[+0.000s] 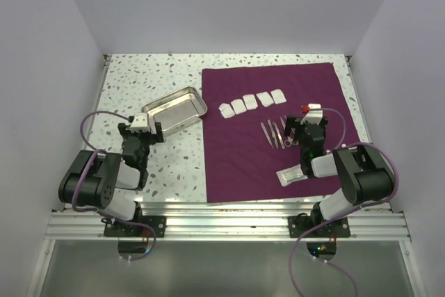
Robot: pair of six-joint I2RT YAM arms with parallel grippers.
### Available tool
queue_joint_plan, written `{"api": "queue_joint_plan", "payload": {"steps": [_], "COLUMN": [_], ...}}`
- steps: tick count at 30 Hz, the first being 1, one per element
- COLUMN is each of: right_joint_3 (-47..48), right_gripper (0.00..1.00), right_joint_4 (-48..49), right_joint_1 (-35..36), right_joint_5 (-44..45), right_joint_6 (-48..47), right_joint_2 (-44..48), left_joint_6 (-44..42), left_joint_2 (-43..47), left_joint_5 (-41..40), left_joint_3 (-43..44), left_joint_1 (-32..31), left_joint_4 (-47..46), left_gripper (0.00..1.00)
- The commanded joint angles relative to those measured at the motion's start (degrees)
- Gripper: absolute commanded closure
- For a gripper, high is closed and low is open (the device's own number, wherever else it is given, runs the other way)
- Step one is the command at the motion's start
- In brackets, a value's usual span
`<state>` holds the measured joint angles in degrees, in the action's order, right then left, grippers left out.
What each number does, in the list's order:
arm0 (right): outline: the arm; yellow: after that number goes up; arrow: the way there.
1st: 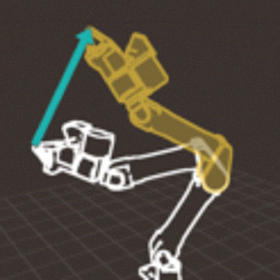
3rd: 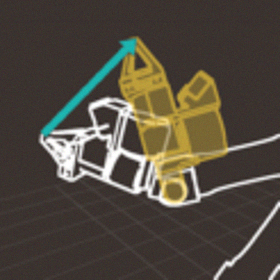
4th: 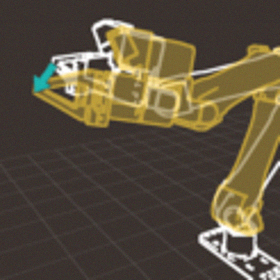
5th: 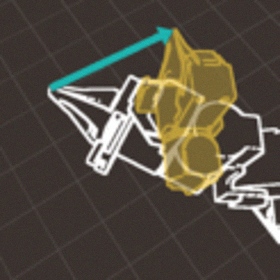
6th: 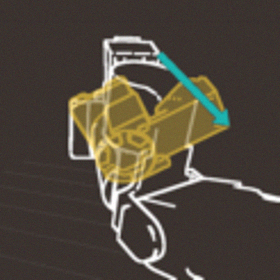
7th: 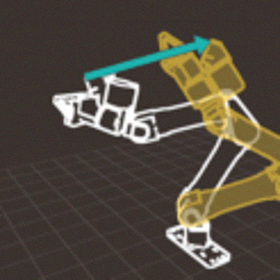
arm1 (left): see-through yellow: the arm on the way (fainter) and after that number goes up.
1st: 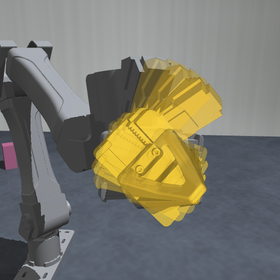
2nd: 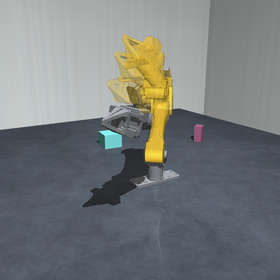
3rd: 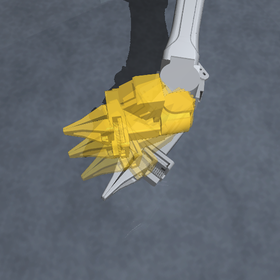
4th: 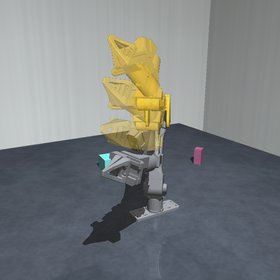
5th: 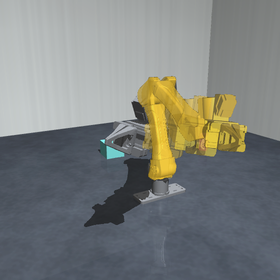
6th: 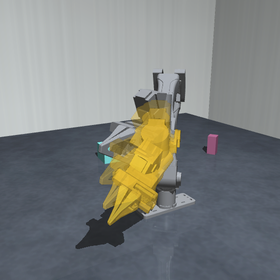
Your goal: Prepare the surgical pack
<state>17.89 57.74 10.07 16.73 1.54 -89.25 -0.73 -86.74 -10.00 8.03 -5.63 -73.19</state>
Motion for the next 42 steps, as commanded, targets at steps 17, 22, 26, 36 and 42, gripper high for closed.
{"api": "queue_joint_plan", "payload": {"steps": [17, 22, 26, 36, 42], "right_joint_3": [12.24, 18.15, 18.49, 29.56, 37.21], "right_gripper": [0.01, 0.01, 0.01, 0.20, 0.26], "right_joint_4": [-53.29, -69.77, -71.70, -84.27, -92.44], "right_joint_1": [-0.13, -0.22, -0.31, 1.01, 2.85], "right_joint_5": [8.16, -15.44, -22.87, -29.56, -31.06], "right_joint_6": [19.53, 21.04, 23.94, 19.20, 17.27], "right_joint_2": [31.59, 35.54, 35.04, 23.61, 18.24], "left_joint_6": [18.46, 31.91, 41.25, 33.87, 28.87], "left_joint_2": [34.86, 45.95, 48.59, 45.62, 31.74], "left_joint_5": [-26.04, -25.77, -23.51, 1.47, 2.88], "left_joint_3": [8.13, 14.01, 25.06, 32.04, 39.33], "left_joint_1": [-1.32, -1.40, -1.32, -1.32, -0.70], "left_joint_4": [38.62, 61.81, 82.47, 88.02, 98.64], "left_gripper": [0.00, 0.00, 0.00, 0.02, 0.23]}}
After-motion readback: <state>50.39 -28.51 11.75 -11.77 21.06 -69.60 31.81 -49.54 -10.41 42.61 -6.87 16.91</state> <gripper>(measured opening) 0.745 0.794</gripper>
